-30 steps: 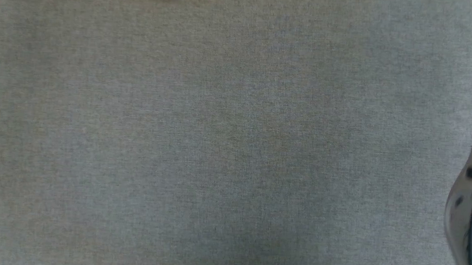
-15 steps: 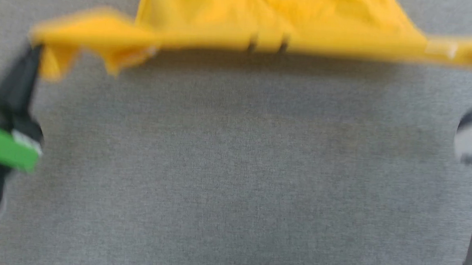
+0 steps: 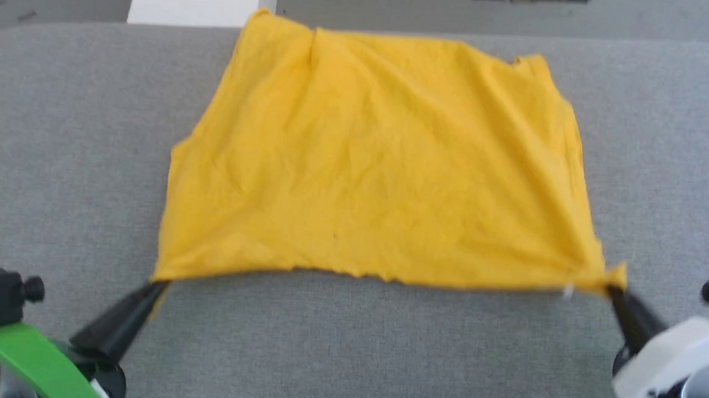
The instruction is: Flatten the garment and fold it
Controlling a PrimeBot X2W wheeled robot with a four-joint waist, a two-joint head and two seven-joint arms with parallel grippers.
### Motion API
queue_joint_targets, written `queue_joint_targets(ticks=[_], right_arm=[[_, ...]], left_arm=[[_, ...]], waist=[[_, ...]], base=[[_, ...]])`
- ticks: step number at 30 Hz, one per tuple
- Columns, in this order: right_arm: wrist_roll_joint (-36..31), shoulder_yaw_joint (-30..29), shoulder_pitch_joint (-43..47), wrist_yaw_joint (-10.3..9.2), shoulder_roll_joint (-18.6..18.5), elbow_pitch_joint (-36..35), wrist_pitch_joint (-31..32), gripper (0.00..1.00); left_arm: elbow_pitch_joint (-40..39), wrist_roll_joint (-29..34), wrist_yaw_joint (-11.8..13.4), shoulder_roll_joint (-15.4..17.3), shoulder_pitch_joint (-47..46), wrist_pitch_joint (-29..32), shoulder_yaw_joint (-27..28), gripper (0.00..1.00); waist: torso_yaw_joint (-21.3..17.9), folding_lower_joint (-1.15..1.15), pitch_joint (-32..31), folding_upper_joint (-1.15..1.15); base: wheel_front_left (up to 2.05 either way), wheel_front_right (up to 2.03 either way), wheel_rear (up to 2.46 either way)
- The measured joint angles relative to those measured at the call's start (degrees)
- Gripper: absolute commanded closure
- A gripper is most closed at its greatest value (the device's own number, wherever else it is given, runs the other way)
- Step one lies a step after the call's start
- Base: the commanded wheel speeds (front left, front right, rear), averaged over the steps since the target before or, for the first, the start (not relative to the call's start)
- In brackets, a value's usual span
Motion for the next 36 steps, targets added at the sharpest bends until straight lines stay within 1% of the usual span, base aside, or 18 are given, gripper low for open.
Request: queue_joint_targets(ticks=[4, 10, 14, 19, 23, 26, 31, 36], right_arm=[[2.33, 0.23, 5.7, 0.0, -0.66, -1.87, 8.69, 1.0], [4.14, -3.16, 14.23, 0.0, -0.85, -6.67, 21.03, 1.0], [5.58, -6.24, 19.02, 0.0, -0.67, -10.12, 26.77, 1.0], [7.33, -9.09, 22.3, 0.0, -0.13, -12.99, 30.96, 1.0], [8.05, -10.01, 23.98, 0.0, 0.19, -14.08, 32.6, 1.0], [8.4, -9.96, 24.03, 0.0, 0.27, -14.5, 32.43, 1.0], [7.91, -8.47, 22.51, 0.0, 0.32, -14.73, 29.2, 1.0], [6.13, -5.81, 17.96, 0.0, -0.18, -14.49, 25.24, 1.0]], left_arm=[[-2.81, -2.57, 0.4, 1.58, 2.85, 2.26, -1.25, 1.0], [-5.81, -5.11, 3.67, 4.22, 8.36, 3.22, -2.33, 1.0], [-8.96, -7.42, 5.05, 6.34, 12.91, 3.74, -3.43, 1.0], [-12.72, -9.14, 6.65, 8.34, 17.72, 3.34, -4.34, 1.0], [-15.22, -10.0, 7.11, 10.1, 20.14, 3.19, -4.81, 1.0], [-15.97, -9.92, 7.3, 10.28, 20.31, 2.36, -4.43, 1.0], [-16.06, -8.21, 7.32, 10.24, 19.23, 2.3, -3.9, 1.0], [-14.43, -4.76, 6.56, 9.47, 13.67, 3.2, -2.38, 1.0]], waist=[[0.27, 0.0, -2.65, 0.0], [0.65, 0.0, -6.98, 0.0], [0.83, 0.0, -9.56, 0.0], [0.96, 0.0, -12.45, 0.0], [1.13, 0.0, -14.21, 0.0], [1.45, 0.0, -14.85, 0.0], [1.58, 0.0, -14.4, 0.0], [1.42, 0.0, -12.55, 0.0]], base=[[0.0, 0.0, 0.0], [0.0, 0.0, 0.0], [0.0, 0.0, 0.0], [0.0, 0.0, 0.0], [0.0, 0.0, 0.0], [0.0, 0.0, 0.0], [0.0, 0.0, 0.0], [0.0, 0.0, 0.0]])
